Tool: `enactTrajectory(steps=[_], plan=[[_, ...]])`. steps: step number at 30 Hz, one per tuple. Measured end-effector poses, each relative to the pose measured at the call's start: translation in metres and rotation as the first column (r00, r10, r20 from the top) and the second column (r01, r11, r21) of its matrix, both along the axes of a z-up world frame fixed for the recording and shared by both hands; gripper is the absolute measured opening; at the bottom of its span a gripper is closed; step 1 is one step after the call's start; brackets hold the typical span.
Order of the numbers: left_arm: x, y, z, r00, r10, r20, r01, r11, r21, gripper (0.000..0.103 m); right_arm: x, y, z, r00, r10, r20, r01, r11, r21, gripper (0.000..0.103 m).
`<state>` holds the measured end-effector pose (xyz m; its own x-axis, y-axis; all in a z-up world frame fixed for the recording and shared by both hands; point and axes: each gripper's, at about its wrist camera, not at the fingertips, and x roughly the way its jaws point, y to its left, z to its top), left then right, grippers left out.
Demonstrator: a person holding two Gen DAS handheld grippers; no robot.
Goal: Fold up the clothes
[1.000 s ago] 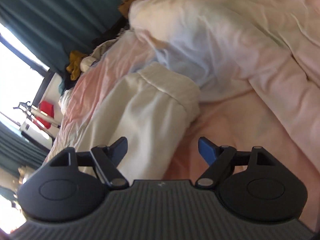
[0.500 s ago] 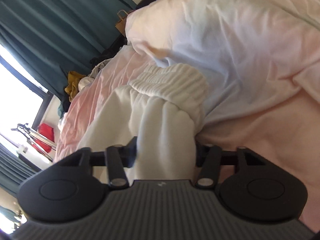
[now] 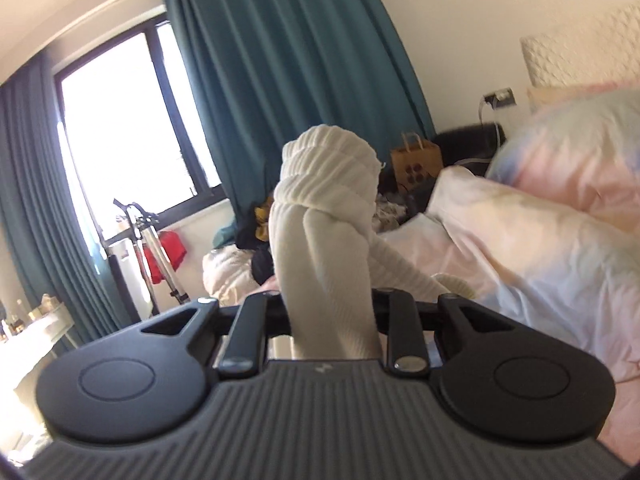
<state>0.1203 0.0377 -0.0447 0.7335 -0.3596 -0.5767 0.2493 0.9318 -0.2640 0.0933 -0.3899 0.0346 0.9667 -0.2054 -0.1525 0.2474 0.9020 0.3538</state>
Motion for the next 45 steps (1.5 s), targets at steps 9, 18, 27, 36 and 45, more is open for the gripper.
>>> enactTrajectory(steps=[9, 18, 27, 36, 45], plan=[[-0.015, 0.042, 0.041, 0.994, 0.044, 0.105, -0.041, 0.999, -0.023, 0.072, -0.008, 0.174, -0.015, 0.99, 0.138, -0.016, -0.133, 0.915, -0.381, 0.024], [-0.007, 0.081, 0.048, 0.991, 0.116, 0.062, -0.107, 0.985, -0.134, 0.073, -0.012, 0.289, -0.114, 0.847, 0.314, -0.428, -0.528, 0.581, -0.619, 0.022], [0.004, 0.084, 0.038, 0.996, 0.087, 0.017, -0.082, 0.977, -0.199, 0.073, -0.034, 0.302, -0.111, 0.756, 0.401, -0.518, -0.655, 0.476, -0.587, 0.022], [0.015, 0.074, 0.012, 0.995, 0.019, -0.1, -0.042, 0.971, -0.235, 0.075, -0.047, 0.301, -0.102, 0.725, 0.34, -0.599, -0.685, 0.452, -0.572, 0.035], [0.024, 0.072, -0.009, 0.966, -0.007, -0.258, -0.069, 0.956, -0.284, 0.076, -0.084, 0.307, -0.087, 0.714, 0.401, -0.574, -0.699, 0.365, -0.615, 0.088]])
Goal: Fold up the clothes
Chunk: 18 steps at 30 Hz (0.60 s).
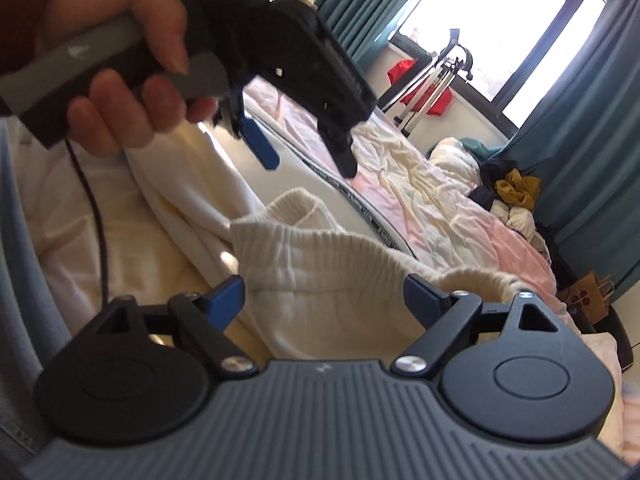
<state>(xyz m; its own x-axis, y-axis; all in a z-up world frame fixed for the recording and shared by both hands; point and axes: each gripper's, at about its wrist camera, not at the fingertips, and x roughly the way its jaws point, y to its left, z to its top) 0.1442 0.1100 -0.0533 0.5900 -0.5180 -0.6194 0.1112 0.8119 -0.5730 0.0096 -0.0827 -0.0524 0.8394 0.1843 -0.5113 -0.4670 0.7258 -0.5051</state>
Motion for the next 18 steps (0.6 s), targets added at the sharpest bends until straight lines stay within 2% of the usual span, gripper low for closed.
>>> enactTrajectory(steps=[2, 4, 7, 9, 12, 13, 14, 15, 16, 18], plan=[[0.002, 0.002, -0.006, 0.999, 0.006, -0.035, -0.007, 1.0, -0.011, 0.076, -0.012, -0.006, 0.017, 1.0, -0.003, 0.025, 0.001, 0.998, 0.062, 0.088], [0.006, 0.001, -0.013, 0.997, -0.005, -0.073, 0.003, 1.0, -0.027, 0.076, -0.023, -0.023, 0.039, 0.997, -0.041, 0.066, 0.029, 0.984, 0.174, 0.088], [0.012, -0.005, -0.022, 0.993, -0.029, -0.112, 0.025, 0.999, -0.04, 0.075, -0.02, -0.054, 0.062, 0.975, -0.181, 0.13, 0.129, 0.935, 0.331, 0.088], [0.015, -0.011, -0.028, 0.993, -0.041, -0.113, 0.036, 0.998, -0.045, 0.073, -0.007, -0.071, 0.063, 0.949, -0.284, 0.136, 0.216, 0.901, 0.375, 0.088], [0.017, -0.021, -0.031, 0.996, -0.027, -0.083, 0.025, 1.0, -0.016, 0.062, 0.028, -0.106, 0.05, 0.916, -0.399, -0.048, 0.372, 0.795, 0.48, 0.088], [0.017, -0.025, -0.031, 0.998, -0.014, -0.059, 0.015, 1.0, 0.012, 0.055, 0.034, -0.117, 0.044, 0.906, -0.406, -0.118, 0.403, 0.746, 0.531, 0.088], [0.016, -0.027, -0.03, 0.999, -0.003, -0.037, 0.005, 0.999, 0.032, 0.036, 0.035, -0.126, 0.038, 0.902, -0.395, -0.172, 0.417, 0.7, 0.579, 0.088], [0.016, -0.029, -0.028, 1.0, 0.002, -0.015, -0.001, 0.999, 0.042, 0.027, 0.036, -0.136, 0.032, 0.897, -0.381, -0.222, 0.432, 0.654, 0.621, 0.088], [0.017, -0.031, -0.025, 1.0, -0.001, 0.009, 0.001, 0.999, 0.045, 0.019, 0.039, -0.141, 0.031, 0.896, -0.375, -0.238, 0.435, 0.633, 0.64, 0.088], [0.018, -0.035, -0.017, 0.998, -0.01, 0.062, 0.006, 0.998, 0.057, 0.015, 0.038, -0.149, 0.028, 0.895, -0.374, -0.245, 0.433, 0.59, 0.682, 0.088]])
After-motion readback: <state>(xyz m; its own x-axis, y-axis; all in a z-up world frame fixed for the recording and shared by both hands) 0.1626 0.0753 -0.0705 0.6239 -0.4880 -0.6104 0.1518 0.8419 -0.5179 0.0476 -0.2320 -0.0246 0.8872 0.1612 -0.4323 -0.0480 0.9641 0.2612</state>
